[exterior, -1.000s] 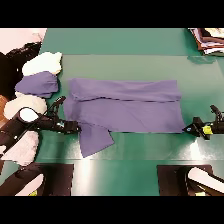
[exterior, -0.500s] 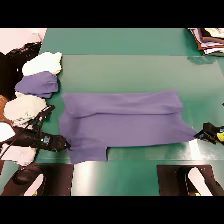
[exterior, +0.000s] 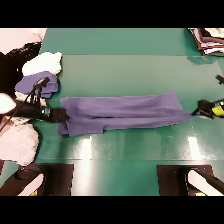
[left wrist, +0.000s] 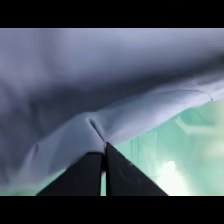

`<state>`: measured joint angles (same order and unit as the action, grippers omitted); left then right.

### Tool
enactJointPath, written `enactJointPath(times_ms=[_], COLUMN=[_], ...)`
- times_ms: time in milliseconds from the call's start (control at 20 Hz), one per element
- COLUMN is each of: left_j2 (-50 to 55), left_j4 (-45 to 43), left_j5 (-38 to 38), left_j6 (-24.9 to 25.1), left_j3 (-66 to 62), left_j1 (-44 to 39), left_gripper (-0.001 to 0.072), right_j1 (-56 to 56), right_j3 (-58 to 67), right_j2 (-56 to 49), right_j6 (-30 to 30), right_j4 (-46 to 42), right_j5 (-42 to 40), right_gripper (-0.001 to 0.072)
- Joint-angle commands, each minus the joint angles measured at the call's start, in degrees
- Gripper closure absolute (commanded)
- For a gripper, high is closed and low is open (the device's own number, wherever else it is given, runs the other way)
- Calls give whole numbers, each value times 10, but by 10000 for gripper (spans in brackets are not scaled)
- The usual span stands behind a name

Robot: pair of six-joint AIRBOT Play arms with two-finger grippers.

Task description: Fold the shirts.

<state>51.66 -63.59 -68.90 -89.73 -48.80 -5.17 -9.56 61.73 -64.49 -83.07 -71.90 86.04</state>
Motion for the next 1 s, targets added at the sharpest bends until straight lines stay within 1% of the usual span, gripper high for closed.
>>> enactJointPath(times_ms=[0,100,300,350,400,450,500,550,700,750,800,850,900,950], left_j2=[128,170,216,223,226,226,226,226,226,226,226,226,226,226], left_j4=[-11,-9,40,44,44,45,45,44,32,34,44,59,64,64], left_j5=[79,115,164,174,185,194,196,184,110,85,67,56,54,54], left_j6=[17,21,77,77,77,76,76,77,77,77,78,92,108,107], left_j3=[-70,-92,-97,-97,-97,-97,-98,-103,-142,-152,-156,-156,-155,-155], left_j1=[32,47,48,48,48,48,48,48,48,48,48,47,42,35], left_gripper=[684,684,684,683,651,388,136,180,183,212,438,668,683,683], right_j1=[30,30,31,31,31,29,22,15,-21,-36,-52,-67,-81,-93], right_j3=[92,131,200,214,226,235,242,246,243,231,209,185,161,138], right_j2=[-118,-170,-252,-268,-282,-293,-301,-305,-304,-300,-294,-289,-287,-290], right_j6=[-9,-9,-6,-6,-2,-2,4,14,58,71,80,91,92,102], right_j4=[0,10,45,54,68,81,92,105,109,109,110,110,113,126], right_j5=[-17,-21,-26,-30,-32,-34,-34,-30,28,43,41,31,21,14], right_gripper=[700,698,697,691,567,404,373,373,373,373,360,245,145,130])
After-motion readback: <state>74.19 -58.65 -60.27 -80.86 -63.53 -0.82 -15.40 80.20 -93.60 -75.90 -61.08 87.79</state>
